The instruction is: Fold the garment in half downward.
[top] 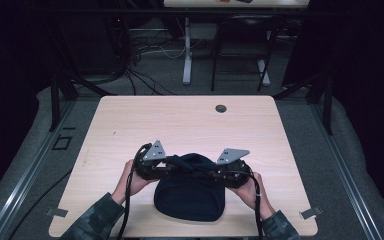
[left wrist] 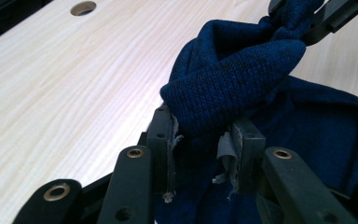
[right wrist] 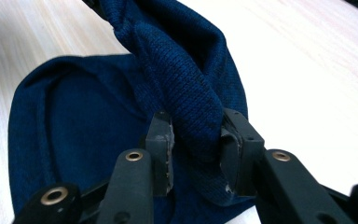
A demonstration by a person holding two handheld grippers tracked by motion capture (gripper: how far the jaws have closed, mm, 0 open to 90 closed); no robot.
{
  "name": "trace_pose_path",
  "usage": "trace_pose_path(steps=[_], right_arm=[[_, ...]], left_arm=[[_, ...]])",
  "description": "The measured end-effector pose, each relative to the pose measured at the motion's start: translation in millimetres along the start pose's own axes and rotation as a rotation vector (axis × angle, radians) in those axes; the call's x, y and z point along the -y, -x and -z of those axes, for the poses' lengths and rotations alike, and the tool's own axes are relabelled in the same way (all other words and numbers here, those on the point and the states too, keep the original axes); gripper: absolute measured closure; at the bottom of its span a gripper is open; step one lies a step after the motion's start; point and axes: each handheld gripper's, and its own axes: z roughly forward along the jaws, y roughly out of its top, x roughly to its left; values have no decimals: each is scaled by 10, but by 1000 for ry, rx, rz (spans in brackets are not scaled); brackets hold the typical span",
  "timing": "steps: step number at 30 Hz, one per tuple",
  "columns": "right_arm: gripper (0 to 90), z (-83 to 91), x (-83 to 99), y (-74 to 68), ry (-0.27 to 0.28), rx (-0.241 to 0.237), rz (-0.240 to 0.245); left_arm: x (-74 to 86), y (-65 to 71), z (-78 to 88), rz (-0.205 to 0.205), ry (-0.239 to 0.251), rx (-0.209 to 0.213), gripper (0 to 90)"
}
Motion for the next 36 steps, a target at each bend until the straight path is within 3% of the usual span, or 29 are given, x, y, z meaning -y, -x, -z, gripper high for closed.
trace_pose_path(steps=[23,36], right_arm=[[650,-121,227,-179,-78,-31,9],[643,-175,335,-237,-105,-47,4]], left_arm=[[385,187,-100,54,-32,75,674],[508,241,-167,68,-66,104,672]])
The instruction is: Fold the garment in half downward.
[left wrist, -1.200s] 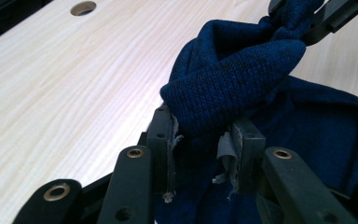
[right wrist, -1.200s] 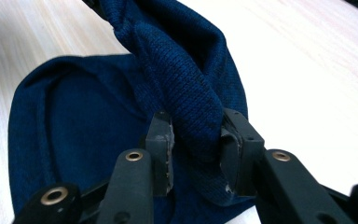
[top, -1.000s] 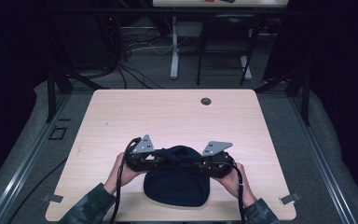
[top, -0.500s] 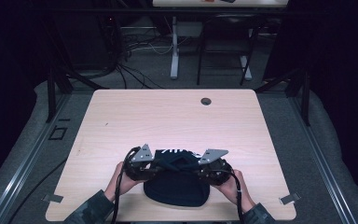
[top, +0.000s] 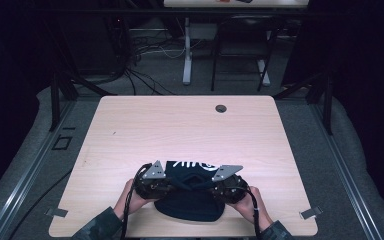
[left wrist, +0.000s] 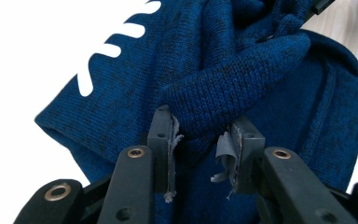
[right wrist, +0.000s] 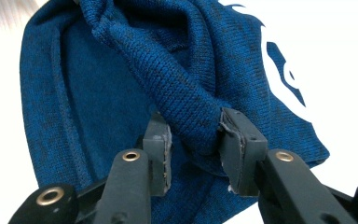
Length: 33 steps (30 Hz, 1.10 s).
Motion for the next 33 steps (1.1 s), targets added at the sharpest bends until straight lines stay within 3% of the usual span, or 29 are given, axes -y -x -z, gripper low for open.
trace_pose_path(steps=[21,28,33], right_arm=[[602,-69,115,-21,-32,-34,-22],[549,-42,112,-37,-40,-31,-35],[549,-43,124,-37,-44,-31,-33]], left_arm=[[104,41,-79,24,-35,19,638],[89,49,-8,44,-37,34,530],[10,80,131,42,-15,32,442]])
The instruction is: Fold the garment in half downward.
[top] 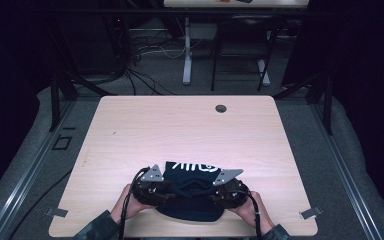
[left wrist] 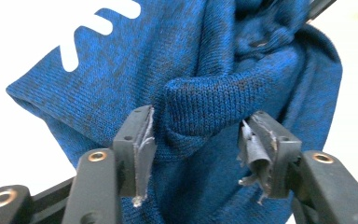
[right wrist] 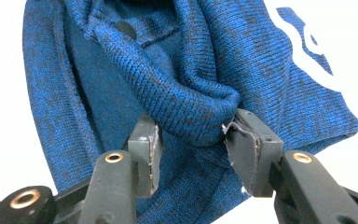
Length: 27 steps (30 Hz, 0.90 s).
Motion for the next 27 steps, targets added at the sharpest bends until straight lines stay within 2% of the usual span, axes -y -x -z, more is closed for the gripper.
trace_pose_path(steps=[4,7,11,12,16,20,23,27], right_arm=[[555,-4,6,8,-7,-2,4],[554,-14,8,4,-14,-3,12],[554,-19,9,4,-21,-5,14],[554,-25,12,1,-18,-7,13],[553,-28,18,-6,-16,-5,16],[550,-20,26,-7,-20,-2,18],[534,-8,30,-8,-25,-4,21],[465,20,22,-21,-22,-21,7]], left_arm=[[-95,17,141,-1,59,7,418],[-147,4,212,-9,83,-3,411],[-176,-56,196,-5,93,-67,399],[-186,-85,165,-5,87,-98,399],[-200,-127,11,0,47,-125,389],[-142,-94,-137,-21,-13,-125,385],[-99,-68,-169,-29,-32,-126,381],[-49,-49,-184,-28,-45,-126,371]])
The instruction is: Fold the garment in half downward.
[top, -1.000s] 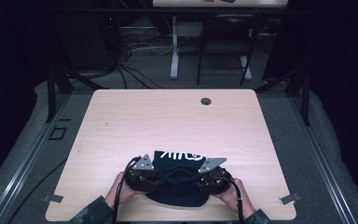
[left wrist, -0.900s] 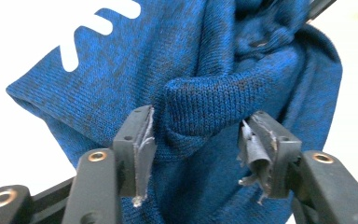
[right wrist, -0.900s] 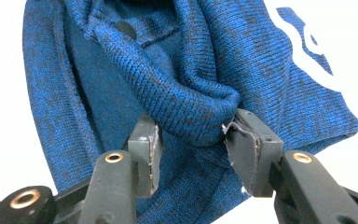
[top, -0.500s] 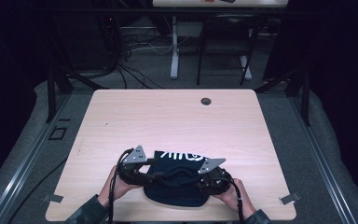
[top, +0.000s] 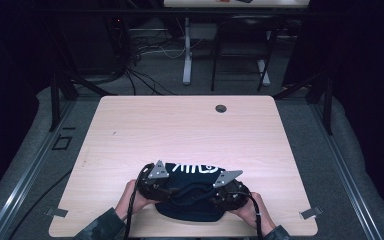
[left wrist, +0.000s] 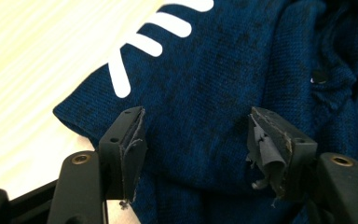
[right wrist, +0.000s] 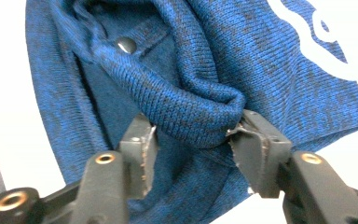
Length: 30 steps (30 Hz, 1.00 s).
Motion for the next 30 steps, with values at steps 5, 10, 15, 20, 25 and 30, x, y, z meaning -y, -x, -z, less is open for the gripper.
trace_pose_path(steps=[5,10,15,20,25,30], right_arm=[[420,159,-16,27,17,-23,-7],[487,365,-36,116,145,18,-65],[571,252,-108,187,166,87,-103],[528,16,-120,174,90,93,-85],[385,-79,-72,154,36,54,-80],[257,-161,-34,141,-1,41,-58]], left_arm=[[30,19,-24,-11,-13,-6,354],[30,27,-49,-19,-22,-5,338],[37,24,-60,-24,-29,-3,333],[55,29,-63,-37,-23,-6,332],[71,29,-67,-42,-33,-3,313],[89,45,-84,-50,-40,-21,262]])
